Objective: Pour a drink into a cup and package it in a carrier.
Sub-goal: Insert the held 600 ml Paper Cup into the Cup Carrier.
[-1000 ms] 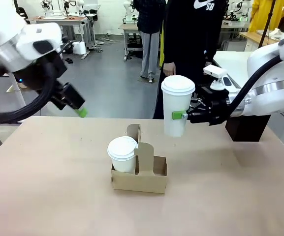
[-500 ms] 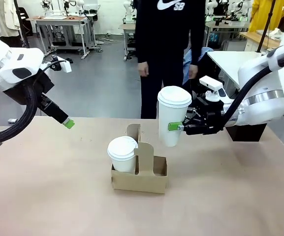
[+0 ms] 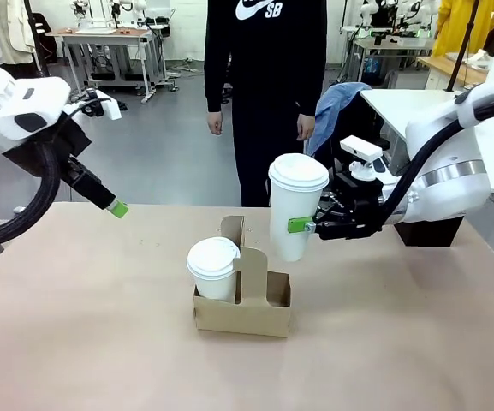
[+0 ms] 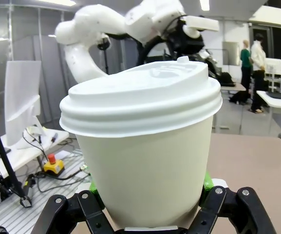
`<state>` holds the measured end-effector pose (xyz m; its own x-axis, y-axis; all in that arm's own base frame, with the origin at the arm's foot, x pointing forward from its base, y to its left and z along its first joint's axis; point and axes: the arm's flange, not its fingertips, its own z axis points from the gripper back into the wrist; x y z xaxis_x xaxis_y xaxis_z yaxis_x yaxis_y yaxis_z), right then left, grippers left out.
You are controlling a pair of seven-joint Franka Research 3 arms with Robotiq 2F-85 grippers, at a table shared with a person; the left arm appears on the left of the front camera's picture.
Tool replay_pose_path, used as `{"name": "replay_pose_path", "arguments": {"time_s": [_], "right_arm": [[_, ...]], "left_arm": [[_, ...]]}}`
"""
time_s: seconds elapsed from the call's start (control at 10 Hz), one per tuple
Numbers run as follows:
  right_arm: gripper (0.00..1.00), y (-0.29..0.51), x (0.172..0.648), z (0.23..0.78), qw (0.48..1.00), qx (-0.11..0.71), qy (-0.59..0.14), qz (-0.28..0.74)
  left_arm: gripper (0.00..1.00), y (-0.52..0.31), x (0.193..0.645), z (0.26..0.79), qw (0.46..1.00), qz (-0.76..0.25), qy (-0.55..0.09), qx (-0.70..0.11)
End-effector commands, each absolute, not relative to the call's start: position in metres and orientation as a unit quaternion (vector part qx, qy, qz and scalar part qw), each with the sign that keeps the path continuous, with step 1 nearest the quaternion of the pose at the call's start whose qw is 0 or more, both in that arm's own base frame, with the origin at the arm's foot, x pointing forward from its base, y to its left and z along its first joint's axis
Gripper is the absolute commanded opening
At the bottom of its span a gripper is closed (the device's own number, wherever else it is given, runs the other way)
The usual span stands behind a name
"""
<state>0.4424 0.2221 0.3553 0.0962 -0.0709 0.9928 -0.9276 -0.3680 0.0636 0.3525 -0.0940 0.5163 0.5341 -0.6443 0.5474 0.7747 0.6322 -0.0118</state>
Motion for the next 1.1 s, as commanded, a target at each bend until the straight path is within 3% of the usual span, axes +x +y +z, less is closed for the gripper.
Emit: {"name": "replay_pose_path", "arguments": {"time_s": [0.0,0.6,0.8,0.9,1.0], "right_arm": [[0.81,0.232,0.447,0.344,0.363,0.658,-0.387,0.534],[0.81,0.243,0.453,0.303,0.350,0.672,-0.364,0.543],[0.81,0.243,0.456,0.293,0.347,0.674,-0.358,0.546],[0.81,0.246,0.457,0.285,0.351,0.672,-0.356,0.547],[0.81,0.249,0.456,0.279,0.356,0.670,-0.353,0.548]], "left_arm": [[1.00,-0.066,0.348,0.486,0.833,-0.451,-0.266,-0.181],[1.00,-0.023,0.354,0.437,0.759,-0.549,-0.307,-0.169],[1.00,-0.023,0.355,0.428,0.766,-0.558,-0.284,-0.148],[1.00,-0.022,0.384,0.464,0.773,-0.543,-0.286,-0.157],[1.00,-0.022,0.384,0.464,0.773,-0.543,-0.286,-0.157]]}}
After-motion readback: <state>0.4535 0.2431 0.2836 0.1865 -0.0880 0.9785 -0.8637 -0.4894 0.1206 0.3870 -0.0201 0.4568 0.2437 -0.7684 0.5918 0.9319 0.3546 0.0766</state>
